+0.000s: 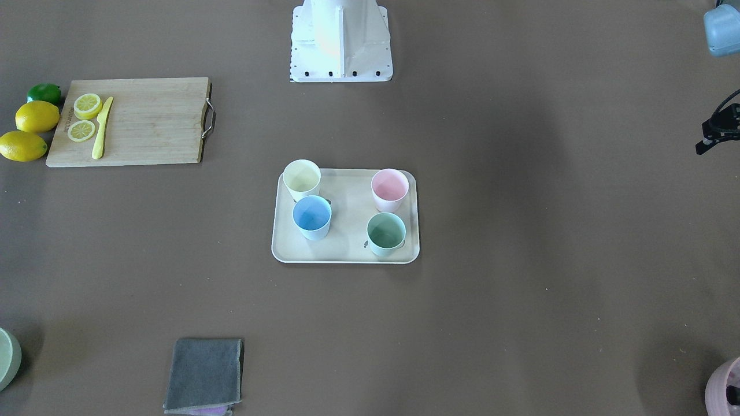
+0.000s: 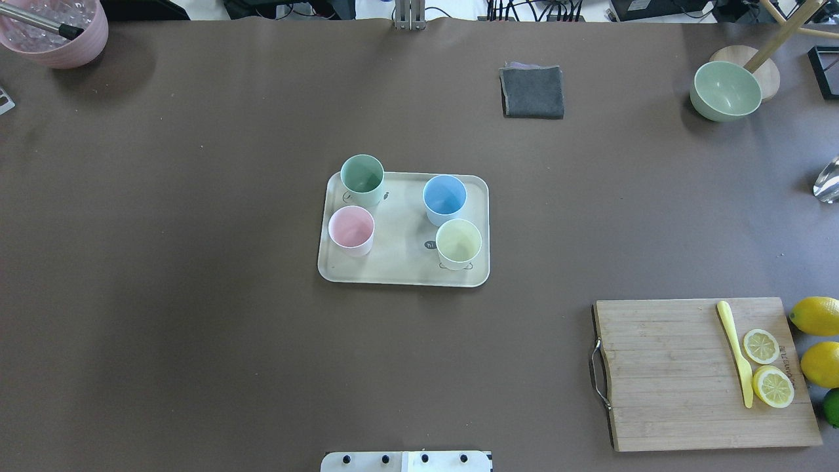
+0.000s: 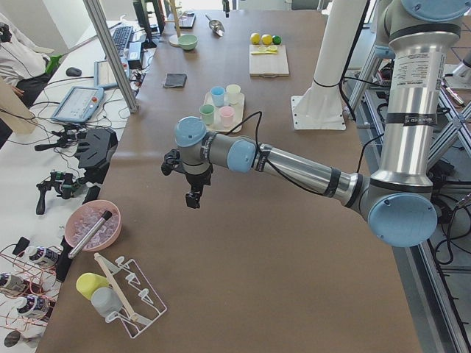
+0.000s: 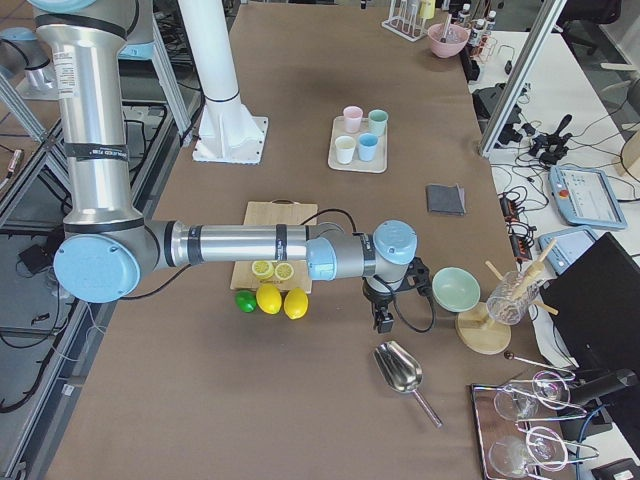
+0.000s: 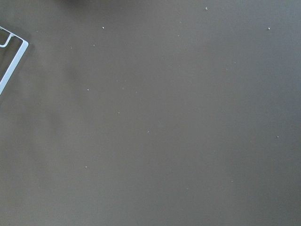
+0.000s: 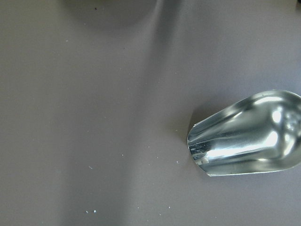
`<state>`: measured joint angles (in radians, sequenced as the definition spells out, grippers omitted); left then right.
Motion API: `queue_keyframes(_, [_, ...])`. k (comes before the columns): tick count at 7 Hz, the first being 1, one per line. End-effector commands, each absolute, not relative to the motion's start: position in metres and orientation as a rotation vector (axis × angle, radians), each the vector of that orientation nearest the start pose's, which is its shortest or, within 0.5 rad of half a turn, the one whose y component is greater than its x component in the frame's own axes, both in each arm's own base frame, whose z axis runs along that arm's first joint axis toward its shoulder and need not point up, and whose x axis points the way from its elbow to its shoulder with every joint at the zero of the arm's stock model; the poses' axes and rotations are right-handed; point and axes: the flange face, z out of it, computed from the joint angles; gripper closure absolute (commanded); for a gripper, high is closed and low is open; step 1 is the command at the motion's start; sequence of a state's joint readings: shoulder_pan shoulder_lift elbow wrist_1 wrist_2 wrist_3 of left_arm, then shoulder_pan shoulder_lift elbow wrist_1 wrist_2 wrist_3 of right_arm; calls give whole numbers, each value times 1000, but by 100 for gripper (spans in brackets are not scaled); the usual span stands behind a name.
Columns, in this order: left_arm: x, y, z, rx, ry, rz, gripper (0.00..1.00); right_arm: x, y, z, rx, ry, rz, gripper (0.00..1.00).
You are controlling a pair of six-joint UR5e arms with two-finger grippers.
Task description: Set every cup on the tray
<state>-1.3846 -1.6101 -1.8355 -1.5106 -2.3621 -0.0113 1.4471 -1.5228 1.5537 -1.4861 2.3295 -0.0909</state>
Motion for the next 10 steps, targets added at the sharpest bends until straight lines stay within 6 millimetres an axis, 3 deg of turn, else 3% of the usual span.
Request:
queue_keyframes(1, [31, -502, 522, 138, 815, 256, 2, 3, -529, 634, 109, -721, -251, 0])
queue_keyframes(10, [29, -502, 529, 131, 799, 254, 2, 4, -524, 628, 117, -722, -251, 0])
